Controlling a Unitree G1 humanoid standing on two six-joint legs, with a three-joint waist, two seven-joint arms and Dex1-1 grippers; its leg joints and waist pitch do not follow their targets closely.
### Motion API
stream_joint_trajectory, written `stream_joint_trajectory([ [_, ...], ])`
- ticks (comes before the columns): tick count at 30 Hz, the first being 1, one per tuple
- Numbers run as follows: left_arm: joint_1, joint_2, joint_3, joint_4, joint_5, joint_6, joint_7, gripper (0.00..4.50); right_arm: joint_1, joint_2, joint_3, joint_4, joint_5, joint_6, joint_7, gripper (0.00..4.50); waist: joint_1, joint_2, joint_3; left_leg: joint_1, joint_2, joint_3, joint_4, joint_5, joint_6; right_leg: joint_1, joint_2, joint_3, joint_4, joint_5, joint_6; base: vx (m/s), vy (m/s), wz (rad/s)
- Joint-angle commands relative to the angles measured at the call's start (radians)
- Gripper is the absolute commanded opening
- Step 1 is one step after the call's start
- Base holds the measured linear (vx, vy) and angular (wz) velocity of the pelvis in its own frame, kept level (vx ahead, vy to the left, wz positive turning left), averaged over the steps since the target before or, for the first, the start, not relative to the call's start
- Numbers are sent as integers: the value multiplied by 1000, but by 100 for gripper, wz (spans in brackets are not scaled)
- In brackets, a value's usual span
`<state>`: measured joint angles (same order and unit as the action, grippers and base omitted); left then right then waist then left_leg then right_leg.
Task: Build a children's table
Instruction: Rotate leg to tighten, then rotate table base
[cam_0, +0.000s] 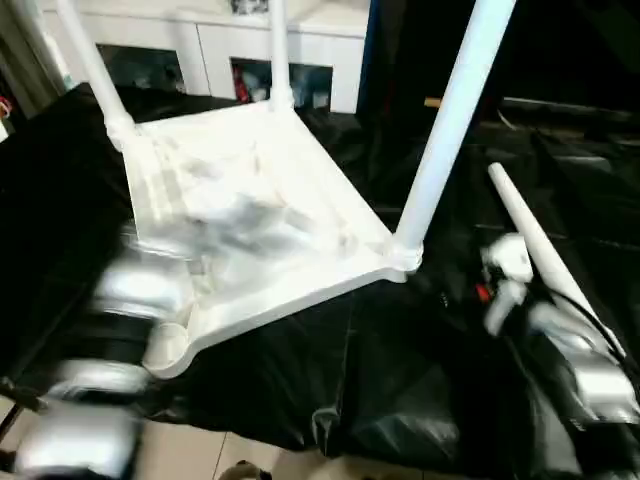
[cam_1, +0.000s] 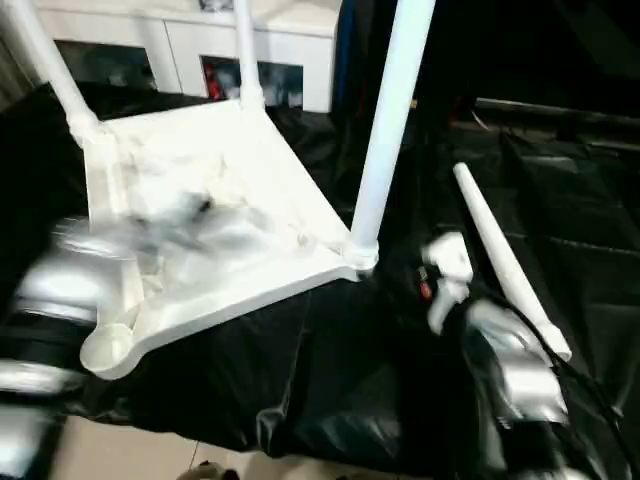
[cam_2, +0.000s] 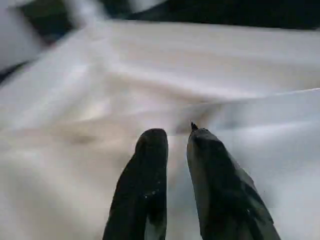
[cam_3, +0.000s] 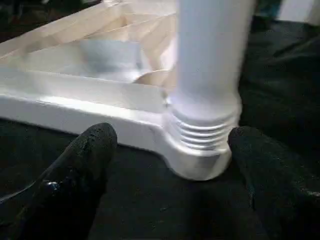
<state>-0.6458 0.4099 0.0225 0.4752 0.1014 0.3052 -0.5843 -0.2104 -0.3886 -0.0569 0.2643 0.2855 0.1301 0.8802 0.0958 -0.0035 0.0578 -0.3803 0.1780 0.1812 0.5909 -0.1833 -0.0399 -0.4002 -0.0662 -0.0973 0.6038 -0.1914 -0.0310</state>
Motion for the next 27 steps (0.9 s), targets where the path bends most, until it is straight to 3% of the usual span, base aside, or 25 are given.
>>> stream_joint_trajectory([
  [1, -3, 37, 3, 7, 34, 30, 31, 91, 19, -19, 36, -65, 19, 33, 39, 408, 8, 10, -69, 19, 66, -28, -61, -128, 99, 56, -92, 60, -64, -88, -210, 0, 0, 0],
  [3, 2, 77, 0, 20, 58, 44, 50, 91, 35, -30, 57, -94, 19, 55, 51, 408, 10, 8, -69, 19, 65, -29, -63, -142, 91, 56, -93, 61, -65, -101, -206, 0, 0, 0],
  [6, 21, 108, -11, 27, 62, 62, 31, 56, 33, -27, 93, -101, -3, 89, 40, 408, 15, 7, -67, 19, 64, -29, -65, -157, 68, 55, -96, 61, -70, -150, -200, 0, 0, 0],
  [12, 86, 152, -106, 41, 119, 79, -35, 9, -60, 54, 136, 20, -100, 184, -111, 342, 20, 17, -70, 23, 64, -30, -67, -166, 27, 50, -98, 65, -67, -140, -207, 0, 0, 0],
  [13, 95, 153, -124, 45, 120, 73, -61, 5, -76, 66, 150, 41, -116, 187, -127, 333, 19, 14, -68, 24, 63, -30, -67, -173, 22, 47, -97, 66, -67, -144, -209, 0, 0, 0],
  [15, 100, 152, -134, 45, 117, 69, -80, 0, -85, 72, 159, 52, -124, 188, -133, 323, 23, 15, -69, 26, 64, -29, -66, -180, 14, 47, -100, 68, -67, -147, -205, 0, 0, 0],
  [16, 104, 154, -153, 45, 118, 65, -104, 0, -96, 79, 169, 66, -131, 185, -142, 310, 23, 9, -69, 25, 65, -28, -67, -180, 15, 49, -101, 68, -68, -145, -204, 0, 0, 0],
  [19, 117, 165, -203, 28, 115, 76, -180, 0, -134, 109, 190, 128, -156, 171, -182, 284, 20, 14, -68, 21, 63, -31, -70, -179, 7, 50, -102, 67, -65, -157, -204, 0, 0, 0],
  [20, 125, 174, -225, 14, 113, 83, -224, 0, -160, 130, 193, 173, -173, 153, -207, 280, 20, 17, -67, 25, 65, -31, -70, -195, -1, 48, -104, 69, -67, -166, -203, 0, 0, 0],
  [22, 126, 177, -231, 10, 112, 84, -236, 0, -168, 136, 193, 187, -177, 148, -216, 271, 18, 16, -67, 22, 65, -31, -72, -196, -6, 52, -102, 68, -66, -164, -205, 0, 0, 0],
  [25, 142, 197, -281, -52, 80, 111, -378, 0, -254, 195, 171, 304, -190, 99, -294, 239, 10, 13, -64, 21, 64, -34, -76, -206, -22, 53, -107, 69, -65, -203, -206, 0, 0, 0],
  [27, 150, 206, -305, -80, 71, 115, -430, 0, -280, 205, 168, 342, -198, 85, -320, 211, 8, 15, -62, 28, 65, -31, -75, -231, -28, 48, -107, 72, -71, -239, -201, 0, 0, 0],
])
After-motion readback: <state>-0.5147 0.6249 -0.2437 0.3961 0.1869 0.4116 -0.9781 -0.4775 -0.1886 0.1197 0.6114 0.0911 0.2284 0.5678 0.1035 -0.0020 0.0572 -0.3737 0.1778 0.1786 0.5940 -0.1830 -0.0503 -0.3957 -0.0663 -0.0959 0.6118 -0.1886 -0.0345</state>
